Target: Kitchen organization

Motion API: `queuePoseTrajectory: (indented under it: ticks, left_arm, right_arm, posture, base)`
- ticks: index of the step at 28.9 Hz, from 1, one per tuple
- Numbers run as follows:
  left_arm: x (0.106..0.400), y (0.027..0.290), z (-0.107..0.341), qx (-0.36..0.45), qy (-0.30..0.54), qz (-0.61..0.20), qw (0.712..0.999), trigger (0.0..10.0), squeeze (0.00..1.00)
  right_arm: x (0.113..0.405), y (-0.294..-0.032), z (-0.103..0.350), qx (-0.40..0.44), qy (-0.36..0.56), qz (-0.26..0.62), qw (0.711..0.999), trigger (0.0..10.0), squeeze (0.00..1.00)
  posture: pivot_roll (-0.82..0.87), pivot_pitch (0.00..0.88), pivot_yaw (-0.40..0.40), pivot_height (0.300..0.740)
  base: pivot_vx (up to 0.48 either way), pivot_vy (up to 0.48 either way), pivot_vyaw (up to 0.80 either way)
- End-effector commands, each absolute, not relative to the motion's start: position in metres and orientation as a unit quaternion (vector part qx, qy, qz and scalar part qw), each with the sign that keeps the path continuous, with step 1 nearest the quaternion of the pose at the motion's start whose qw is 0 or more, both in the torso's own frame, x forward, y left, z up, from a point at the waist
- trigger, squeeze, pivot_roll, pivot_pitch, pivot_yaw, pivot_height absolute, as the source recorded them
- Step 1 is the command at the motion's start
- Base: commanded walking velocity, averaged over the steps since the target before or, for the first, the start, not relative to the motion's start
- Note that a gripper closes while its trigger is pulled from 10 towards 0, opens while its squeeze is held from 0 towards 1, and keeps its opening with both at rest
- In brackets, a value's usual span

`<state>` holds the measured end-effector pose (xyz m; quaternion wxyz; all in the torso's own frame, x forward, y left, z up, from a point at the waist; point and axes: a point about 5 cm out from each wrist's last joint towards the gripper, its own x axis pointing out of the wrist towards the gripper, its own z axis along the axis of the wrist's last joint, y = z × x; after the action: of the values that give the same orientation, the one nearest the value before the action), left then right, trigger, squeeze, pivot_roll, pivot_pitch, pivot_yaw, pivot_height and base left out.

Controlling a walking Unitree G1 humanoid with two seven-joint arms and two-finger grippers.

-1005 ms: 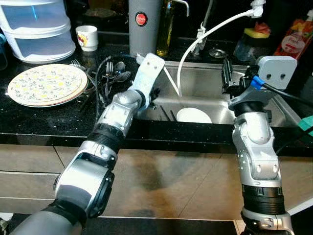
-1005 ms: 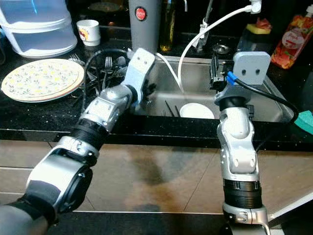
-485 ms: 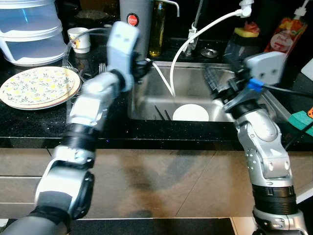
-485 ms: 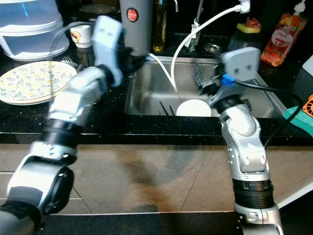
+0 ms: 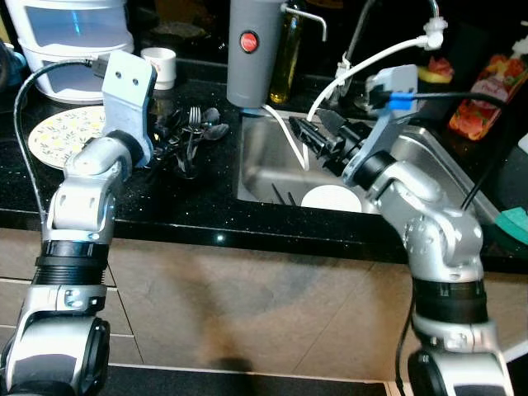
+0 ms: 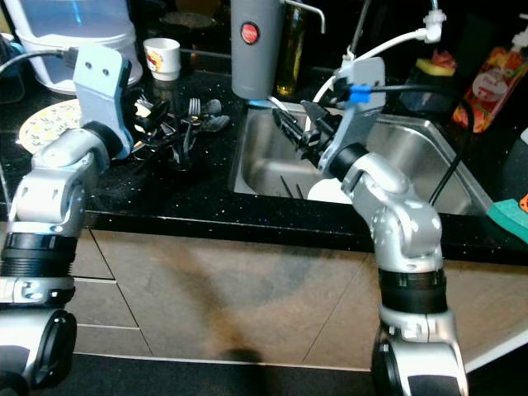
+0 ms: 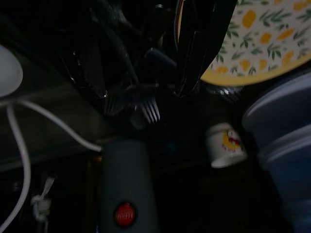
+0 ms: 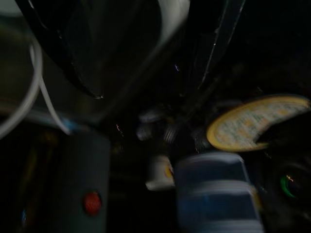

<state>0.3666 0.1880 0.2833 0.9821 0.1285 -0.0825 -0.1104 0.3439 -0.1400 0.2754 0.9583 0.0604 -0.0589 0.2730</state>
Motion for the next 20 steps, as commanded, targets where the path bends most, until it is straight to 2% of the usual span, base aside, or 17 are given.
queuePoseTrajectory:
  ticks: [1, 4, 15, 16, 17, 18, 20]
  left_arm:
    - [0.369, 0.183, 0.271, 0.136, -0.049, -0.107, 0.984, 10.0, 0.00]
    - [0.376, 0.179, 0.255, 0.137, 0.000, -0.073, 0.988, 10.0, 0.00]
    - [0.384, 0.161, 0.245, 0.160, 0.020, -0.067, 0.985, 10.0, 0.00]
    - [0.385, 0.158, 0.244, 0.162, 0.021, -0.068, 0.984, 10.0, 0.00]
    - [0.385, 0.158, 0.244, 0.162, 0.021, -0.068, 0.984, 10.0, 0.00]
    - [0.386, 0.156, 0.244, 0.164, 0.022, -0.069, 0.984, 10.0, 0.00]
    - [0.388, 0.149, 0.242, 0.164, 0.024, -0.071, 0.984, 10.0, 0.00]
  right_arm:
    - [0.347, -0.146, 0.261, 0.050, -0.024, 0.265, 0.963, 10.0, 0.00]
    - [0.341, -0.139, 0.256, 0.048, -0.003, 0.283, 0.958, 10.0, 0.00]
    - [0.338, -0.138, 0.254, 0.018, 0.007, 0.299, 0.954, 10.0, 0.00]
    - [0.338, -0.137, 0.252, 0.018, 0.009, 0.299, 0.954, 10.0, 0.96]
    - [0.338, -0.137, 0.252, 0.018, 0.009, 0.299, 0.954, 10.0, 0.96]
    - [0.338, -0.137, 0.251, 0.020, 0.012, 0.301, 0.953, 10.0, 1.00]
    - [0.331, -0.130, 0.251, 0.014, 0.012, 0.338, 0.941, 10.0, 1.00]
  posture:
    - [0.08, 0.000, -0.100, 0.740]
    - [0.07, 0.000, -0.093, 0.740]
    - [0.04, 0.000, -0.076, 0.740]
    - [0.04, 0.000, -0.077, 0.740]
    - [0.04, 0.000, -0.077, 0.740]
    - [0.04, 0.000, -0.077, 0.740]
    - [0.03, 0.000, -0.077, 0.740]
  base:
    - [0.000, 0.000, 0.00]
    - [0.000, 0.000, 0.00]
    - [0.000, 0.000, 0.00]
    - [0.000, 0.000, 0.00]
    - [0.000, 0.000, 0.00]
    - [0.000, 0.000, 0.00]
    - [0.000, 0.000, 0.00]
